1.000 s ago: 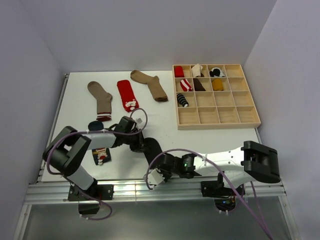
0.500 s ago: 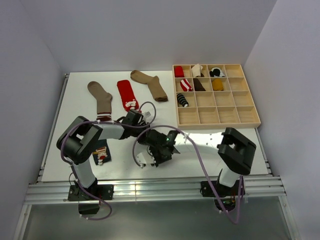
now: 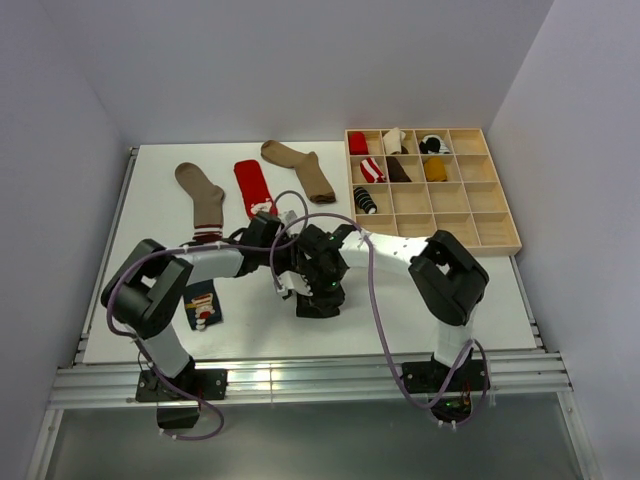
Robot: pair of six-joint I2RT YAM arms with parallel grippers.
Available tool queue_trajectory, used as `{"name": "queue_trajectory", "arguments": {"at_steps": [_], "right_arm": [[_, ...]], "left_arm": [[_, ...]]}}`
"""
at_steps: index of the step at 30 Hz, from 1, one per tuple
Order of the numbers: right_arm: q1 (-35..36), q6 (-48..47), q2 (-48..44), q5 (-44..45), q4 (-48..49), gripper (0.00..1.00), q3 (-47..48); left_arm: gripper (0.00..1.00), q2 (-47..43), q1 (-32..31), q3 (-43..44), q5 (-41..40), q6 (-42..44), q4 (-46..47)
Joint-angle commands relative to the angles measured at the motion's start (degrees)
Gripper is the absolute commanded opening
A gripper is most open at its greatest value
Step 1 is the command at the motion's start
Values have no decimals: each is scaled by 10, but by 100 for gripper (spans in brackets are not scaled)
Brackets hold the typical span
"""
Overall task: Roll the socks
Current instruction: Roll the sock at the center of the board.
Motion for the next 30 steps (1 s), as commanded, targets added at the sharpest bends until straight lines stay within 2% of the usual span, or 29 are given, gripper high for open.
{"name": "queue_trajectory", "arguments": {"at_steps": [1,7,13,21,27,30], "right_arm": [[-9,-16,32,2,-55,14,-1],[-22,-18,57,-11,-82,14,20],[-49,-29,96,-44,-141,15,75],[-73,-27,154,-53,-198,16,141],[-78,-11,201,-56,-240,17,195],[-81,-13,225,-72,-274,17,224]], "left_arm": [[36,-43,3,-2,-60,6,8],[42,-85,15,-23,-95,-8,10],[44,-179,49,-94,-156,-55,29],[47,-385,80,-217,-236,-107,38],[43,-518,71,-293,-236,-70,79],[41,-553,30,-312,-241,-30,101]]}}
